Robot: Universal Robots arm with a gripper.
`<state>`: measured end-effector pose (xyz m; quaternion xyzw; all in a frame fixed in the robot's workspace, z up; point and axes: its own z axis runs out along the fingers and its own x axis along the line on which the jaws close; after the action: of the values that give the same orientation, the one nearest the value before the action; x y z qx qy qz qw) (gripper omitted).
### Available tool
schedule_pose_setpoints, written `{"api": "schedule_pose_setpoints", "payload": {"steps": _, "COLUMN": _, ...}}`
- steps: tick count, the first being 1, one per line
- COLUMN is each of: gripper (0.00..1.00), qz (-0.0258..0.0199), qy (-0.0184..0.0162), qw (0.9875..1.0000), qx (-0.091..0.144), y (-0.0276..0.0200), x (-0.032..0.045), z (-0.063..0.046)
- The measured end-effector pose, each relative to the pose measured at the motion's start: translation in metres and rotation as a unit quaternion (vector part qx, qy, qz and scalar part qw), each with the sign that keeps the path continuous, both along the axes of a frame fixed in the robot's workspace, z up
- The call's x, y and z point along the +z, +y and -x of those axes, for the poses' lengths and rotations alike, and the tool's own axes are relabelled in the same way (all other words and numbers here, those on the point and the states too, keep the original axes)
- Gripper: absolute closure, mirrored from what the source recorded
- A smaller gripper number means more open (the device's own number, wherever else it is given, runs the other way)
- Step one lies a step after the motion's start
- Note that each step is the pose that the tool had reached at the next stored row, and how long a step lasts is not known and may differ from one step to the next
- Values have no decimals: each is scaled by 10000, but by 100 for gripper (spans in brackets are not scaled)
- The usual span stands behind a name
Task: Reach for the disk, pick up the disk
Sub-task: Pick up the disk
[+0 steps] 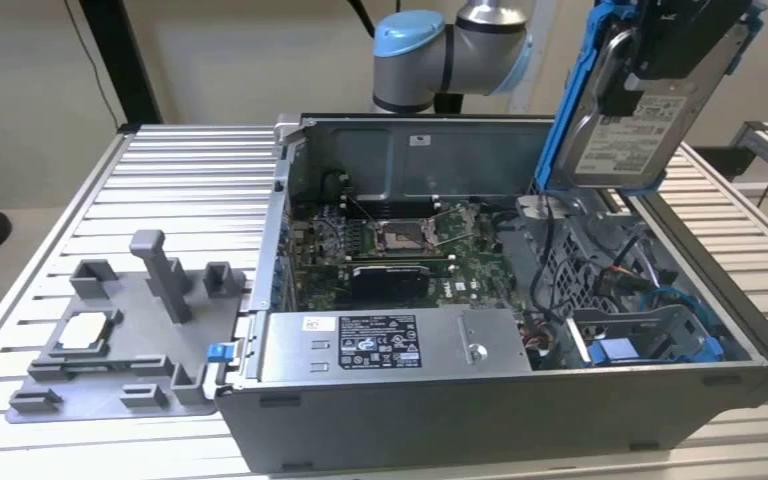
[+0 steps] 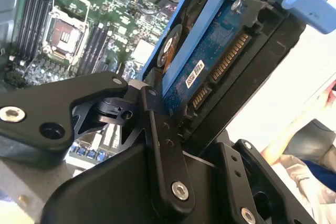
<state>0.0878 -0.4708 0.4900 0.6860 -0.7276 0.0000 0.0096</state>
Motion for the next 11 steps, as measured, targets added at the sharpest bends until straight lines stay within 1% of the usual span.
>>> {"api": "schedule_pose_setpoints", "payload": {"steps": 11, "gripper": 100, "qz": 0, "qy": 0, "qw": 10000, "qx": 0, "y": -123, "x": -2, "z": 0}}
